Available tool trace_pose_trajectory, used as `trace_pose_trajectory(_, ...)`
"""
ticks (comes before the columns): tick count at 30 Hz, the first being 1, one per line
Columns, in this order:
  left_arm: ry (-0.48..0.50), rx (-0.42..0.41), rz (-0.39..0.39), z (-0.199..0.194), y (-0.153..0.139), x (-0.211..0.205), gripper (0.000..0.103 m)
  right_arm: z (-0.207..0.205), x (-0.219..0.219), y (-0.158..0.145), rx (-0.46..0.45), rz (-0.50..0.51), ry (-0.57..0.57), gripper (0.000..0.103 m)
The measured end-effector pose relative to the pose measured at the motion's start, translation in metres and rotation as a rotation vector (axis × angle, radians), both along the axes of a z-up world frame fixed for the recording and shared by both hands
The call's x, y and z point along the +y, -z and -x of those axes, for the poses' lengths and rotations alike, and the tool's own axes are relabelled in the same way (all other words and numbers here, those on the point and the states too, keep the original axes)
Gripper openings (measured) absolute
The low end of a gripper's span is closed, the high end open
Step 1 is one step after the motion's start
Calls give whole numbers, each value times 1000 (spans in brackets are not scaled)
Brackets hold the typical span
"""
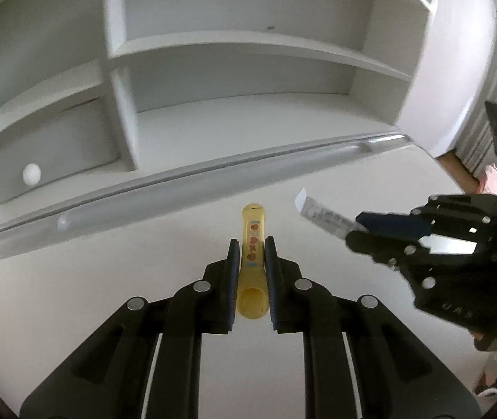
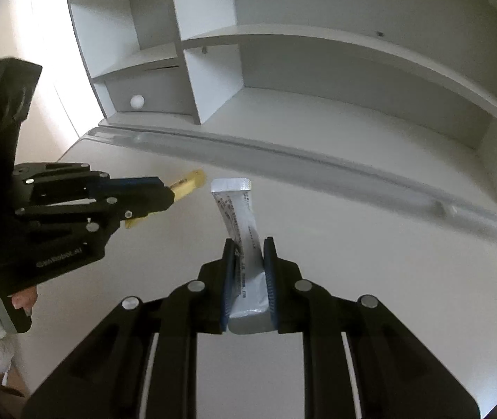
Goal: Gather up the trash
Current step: 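Grasp the yellow tube with the left gripper while the right grasps the white toothpaste tube, then carry both items over the black bin and open both grippers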
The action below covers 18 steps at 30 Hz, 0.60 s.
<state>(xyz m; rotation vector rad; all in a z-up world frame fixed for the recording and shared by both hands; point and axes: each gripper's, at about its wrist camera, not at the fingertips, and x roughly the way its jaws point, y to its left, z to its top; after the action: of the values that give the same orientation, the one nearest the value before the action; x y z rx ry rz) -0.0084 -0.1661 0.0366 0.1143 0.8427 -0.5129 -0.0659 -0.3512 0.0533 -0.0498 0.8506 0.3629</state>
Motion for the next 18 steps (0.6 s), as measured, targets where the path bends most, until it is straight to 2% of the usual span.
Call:
trace_pose_trajectory(3, 38, -20, -8, 26, -12, -26, 14, 34, -31, -5, -9, -37, 49, 17)
trace_pose_trajectory(8, 143, -44, 45, 79, -34, -88, 13, 103, -105, -30, -77, -98, 179, 17)
trace_pose_trajectory(13, 374, -80, 62, 154, -49, -192, 13, 202, -213, -46, -143, -136, 401, 17)
trace_pose_trajectory(15, 478, -88, 57, 190, -51, -235, 13, 244, -254, -43, -151, -152, 502, 17)
trace_pose_trajectory(18, 638, -89, 29, 247, -44, -296, 13, 305, -314, -22, -129, -196, 651, 17)
